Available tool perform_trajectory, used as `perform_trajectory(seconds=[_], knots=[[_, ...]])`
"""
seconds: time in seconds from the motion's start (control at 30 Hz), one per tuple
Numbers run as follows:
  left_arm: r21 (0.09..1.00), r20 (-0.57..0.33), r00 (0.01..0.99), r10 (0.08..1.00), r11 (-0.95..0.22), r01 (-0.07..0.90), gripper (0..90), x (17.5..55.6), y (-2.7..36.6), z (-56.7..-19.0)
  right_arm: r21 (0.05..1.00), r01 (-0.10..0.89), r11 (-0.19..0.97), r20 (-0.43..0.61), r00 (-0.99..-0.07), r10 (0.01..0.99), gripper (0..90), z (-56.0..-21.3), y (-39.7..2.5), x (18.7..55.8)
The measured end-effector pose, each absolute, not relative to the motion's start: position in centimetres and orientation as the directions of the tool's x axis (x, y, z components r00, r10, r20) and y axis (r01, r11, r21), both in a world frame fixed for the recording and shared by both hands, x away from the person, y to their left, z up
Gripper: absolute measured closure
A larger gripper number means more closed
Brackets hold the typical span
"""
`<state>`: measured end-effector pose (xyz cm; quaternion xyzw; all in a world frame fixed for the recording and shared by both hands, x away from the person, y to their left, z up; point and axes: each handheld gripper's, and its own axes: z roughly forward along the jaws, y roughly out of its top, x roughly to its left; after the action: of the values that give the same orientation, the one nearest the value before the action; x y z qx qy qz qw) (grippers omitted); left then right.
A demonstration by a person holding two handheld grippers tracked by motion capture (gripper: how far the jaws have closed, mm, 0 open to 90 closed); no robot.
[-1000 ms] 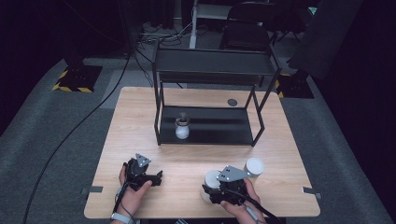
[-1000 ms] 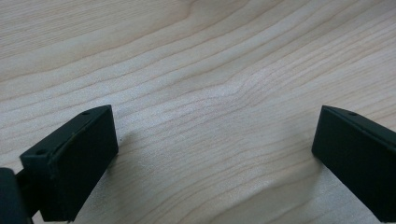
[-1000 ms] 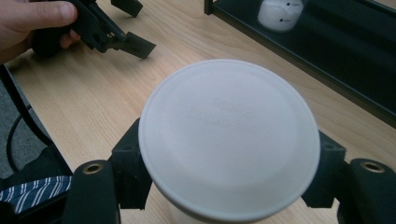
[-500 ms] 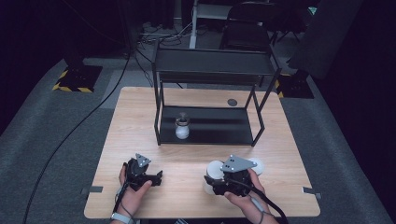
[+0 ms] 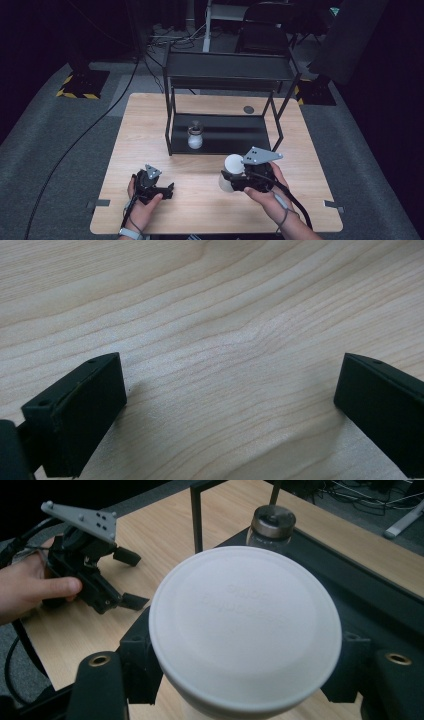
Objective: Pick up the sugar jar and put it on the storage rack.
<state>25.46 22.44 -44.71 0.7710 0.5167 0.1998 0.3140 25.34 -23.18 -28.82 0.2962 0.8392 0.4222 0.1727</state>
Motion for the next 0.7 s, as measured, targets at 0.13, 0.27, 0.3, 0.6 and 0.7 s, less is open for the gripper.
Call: perform_trajectory(seconds=[0.13, 0.27, 0.3, 0.6, 0.7], knots=[[0.691, -0.017, 0.386, 0.922, -0.269, 0.671, 0.3, 25.5, 22.4, -44.7, 0.817, 0.350, 0.459, -0.037, -0.763, 0.646, 34.2, -28.2, -23.2, 26.3], [0.691, -0.017, 0.386, 0.922, -0.269, 0.671, 0.3, 25.5, 22.4, -44.7, 0.818, 0.343, 0.461, -0.047, -0.759, 0.649, 34.2, -27.6, -22.9, 27.3], [0.691, -0.016, 0.386, 0.922, -0.269, 0.671, 0.3, 25.5, 22.4, -44.7, 0.817, 0.344, 0.463, -0.049, -0.758, 0.650, 34.2, -27.5, -22.9, 27.5], [0.691, -0.017, 0.385, 0.923, -0.268, 0.671, 0.3, 25.5, 22.4, -44.7, 0.819, 0.344, 0.460, -0.065, -0.740, 0.670, 34.2, -27.1, -22.2, 29.8], [0.691, -0.017, 0.386, 0.922, -0.269, 0.671, 0.3, 25.5, 22.4, -44.7, 0.819, 0.345, 0.458, -0.069, -0.733, 0.676, 34.2, -27.0, -22.0, 30.7]])
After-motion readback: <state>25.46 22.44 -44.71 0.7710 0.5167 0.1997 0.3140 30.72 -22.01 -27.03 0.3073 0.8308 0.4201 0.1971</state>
